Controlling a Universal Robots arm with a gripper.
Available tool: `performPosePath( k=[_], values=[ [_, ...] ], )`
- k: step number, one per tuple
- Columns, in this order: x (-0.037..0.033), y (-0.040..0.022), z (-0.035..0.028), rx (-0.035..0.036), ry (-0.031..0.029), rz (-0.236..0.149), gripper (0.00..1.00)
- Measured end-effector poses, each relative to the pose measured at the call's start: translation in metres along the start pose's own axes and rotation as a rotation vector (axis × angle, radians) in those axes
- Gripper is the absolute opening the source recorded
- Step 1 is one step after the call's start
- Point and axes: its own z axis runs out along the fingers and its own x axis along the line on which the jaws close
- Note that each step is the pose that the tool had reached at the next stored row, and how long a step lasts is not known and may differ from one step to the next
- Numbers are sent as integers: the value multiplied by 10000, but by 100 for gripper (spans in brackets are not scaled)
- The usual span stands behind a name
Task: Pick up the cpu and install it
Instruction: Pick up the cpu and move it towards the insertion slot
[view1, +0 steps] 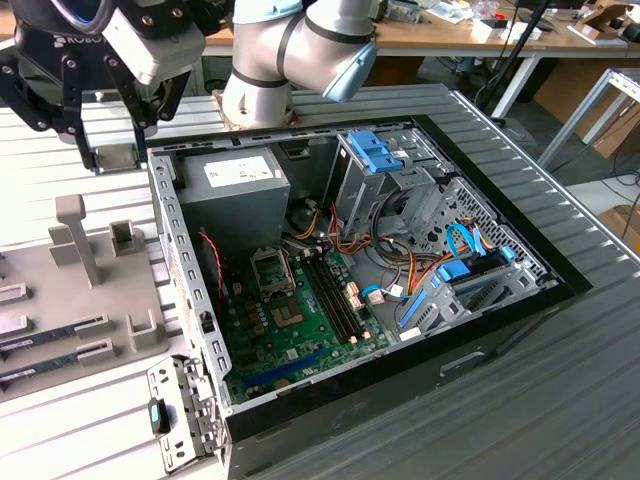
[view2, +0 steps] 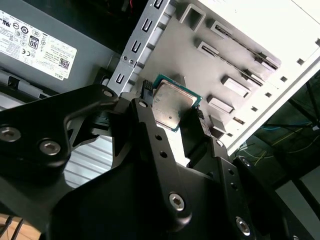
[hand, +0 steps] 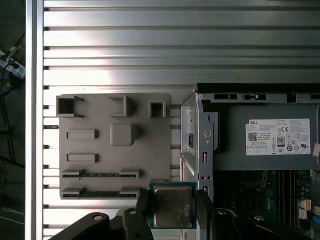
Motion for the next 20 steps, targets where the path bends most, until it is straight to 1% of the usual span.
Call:
performPosePath(
  k=[4, 11, 20],
  values=[
    [-33, 0, 6, 1, -1, 1, 47],
    [-137, 1, 21, 3, -1, 0, 47],
    [-235, 2, 32, 5, 0, 0, 47]
  ],
)
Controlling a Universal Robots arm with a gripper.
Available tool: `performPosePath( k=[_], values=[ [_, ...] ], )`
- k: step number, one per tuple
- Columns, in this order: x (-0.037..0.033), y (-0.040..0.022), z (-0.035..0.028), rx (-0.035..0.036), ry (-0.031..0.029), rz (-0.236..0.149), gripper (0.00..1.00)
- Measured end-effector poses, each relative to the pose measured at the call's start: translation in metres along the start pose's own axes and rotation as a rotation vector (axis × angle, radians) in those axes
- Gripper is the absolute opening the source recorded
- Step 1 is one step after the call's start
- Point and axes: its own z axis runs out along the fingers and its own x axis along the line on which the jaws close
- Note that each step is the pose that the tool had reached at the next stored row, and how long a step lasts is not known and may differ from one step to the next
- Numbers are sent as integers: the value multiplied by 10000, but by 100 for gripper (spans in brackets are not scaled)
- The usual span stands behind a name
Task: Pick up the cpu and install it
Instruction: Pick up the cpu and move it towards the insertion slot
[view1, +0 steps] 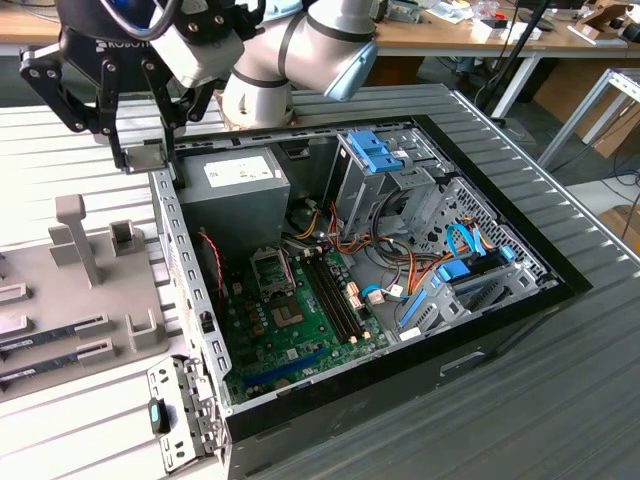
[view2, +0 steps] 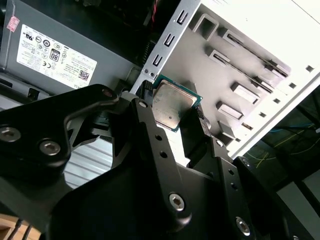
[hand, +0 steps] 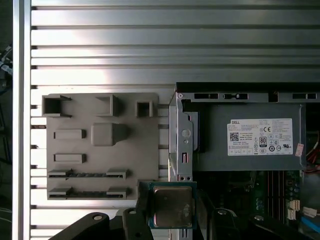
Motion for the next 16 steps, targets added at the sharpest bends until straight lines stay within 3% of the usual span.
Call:
performPosePath(
  k=[16],
  values=[
    [-142, 1, 20, 2, 0, 0, 47]
  ],
)
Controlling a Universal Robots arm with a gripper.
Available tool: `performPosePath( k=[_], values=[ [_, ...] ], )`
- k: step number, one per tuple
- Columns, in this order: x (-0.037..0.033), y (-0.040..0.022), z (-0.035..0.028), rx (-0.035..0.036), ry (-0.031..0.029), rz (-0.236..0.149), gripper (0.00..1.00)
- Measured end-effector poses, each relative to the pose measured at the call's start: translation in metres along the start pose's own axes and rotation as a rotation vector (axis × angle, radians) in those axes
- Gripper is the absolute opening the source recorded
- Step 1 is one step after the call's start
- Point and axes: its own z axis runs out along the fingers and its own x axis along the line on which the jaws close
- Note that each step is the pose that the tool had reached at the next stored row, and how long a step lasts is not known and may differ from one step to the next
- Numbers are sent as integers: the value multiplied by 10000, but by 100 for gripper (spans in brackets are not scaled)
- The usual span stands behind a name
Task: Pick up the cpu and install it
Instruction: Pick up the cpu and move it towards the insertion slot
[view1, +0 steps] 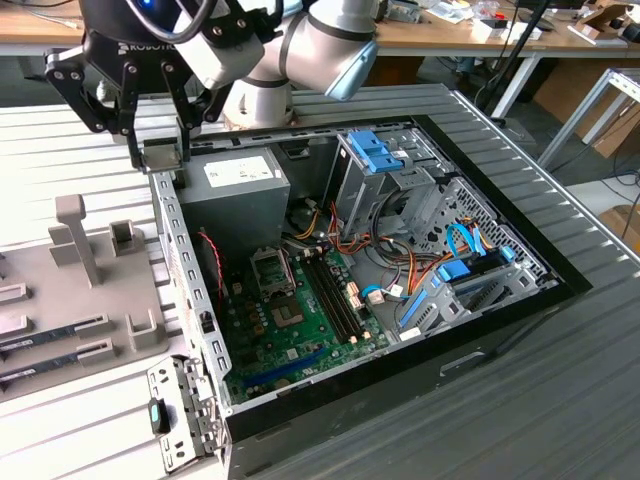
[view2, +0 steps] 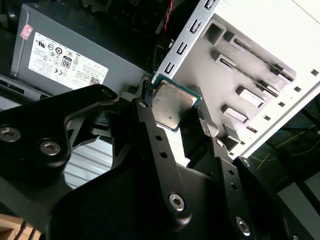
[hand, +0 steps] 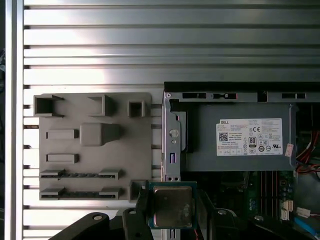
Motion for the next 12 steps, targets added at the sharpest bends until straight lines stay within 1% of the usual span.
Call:
performPosePath(
  k=[7, 9, 12],
  values=[
    [-70, 1, 11, 1, 0, -1, 47],
    [-103, 1, 16, 3, 1, 0, 47],
    [-134, 1, 21, 4, 1, 0, 47]
  ],
)
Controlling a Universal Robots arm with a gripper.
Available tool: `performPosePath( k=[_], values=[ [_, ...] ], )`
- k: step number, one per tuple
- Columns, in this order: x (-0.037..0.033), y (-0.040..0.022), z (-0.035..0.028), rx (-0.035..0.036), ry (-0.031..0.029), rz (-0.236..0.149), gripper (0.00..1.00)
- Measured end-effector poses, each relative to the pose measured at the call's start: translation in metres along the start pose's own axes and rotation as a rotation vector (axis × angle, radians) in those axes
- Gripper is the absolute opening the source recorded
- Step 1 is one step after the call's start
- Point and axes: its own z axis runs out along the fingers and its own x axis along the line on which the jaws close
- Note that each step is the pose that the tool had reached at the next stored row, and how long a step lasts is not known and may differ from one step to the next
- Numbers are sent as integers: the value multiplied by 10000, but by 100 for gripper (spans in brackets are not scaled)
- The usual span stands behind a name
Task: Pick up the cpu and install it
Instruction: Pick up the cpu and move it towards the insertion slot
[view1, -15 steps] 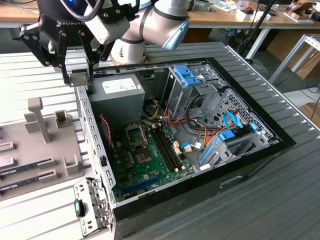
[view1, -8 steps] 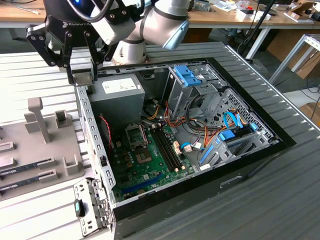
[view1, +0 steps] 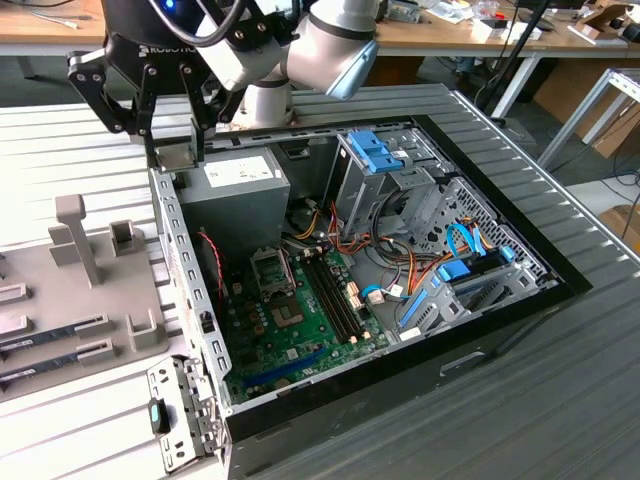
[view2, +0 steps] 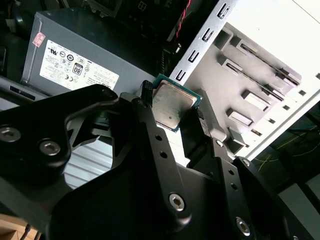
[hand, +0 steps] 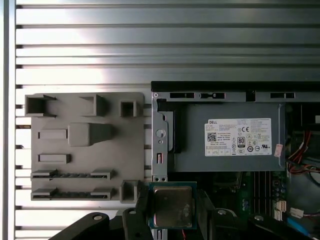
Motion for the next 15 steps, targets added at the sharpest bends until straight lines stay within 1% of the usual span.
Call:
performPosePath(
  k=[9, 11, 15],
  values=[
    [-82, 1, 15, 2, 0, 0, 47],
    [-116, 1, 22, 2, -1, 1, 47],
    [-159, 2, 30, 3, 0, 0, 47]
  ],
)
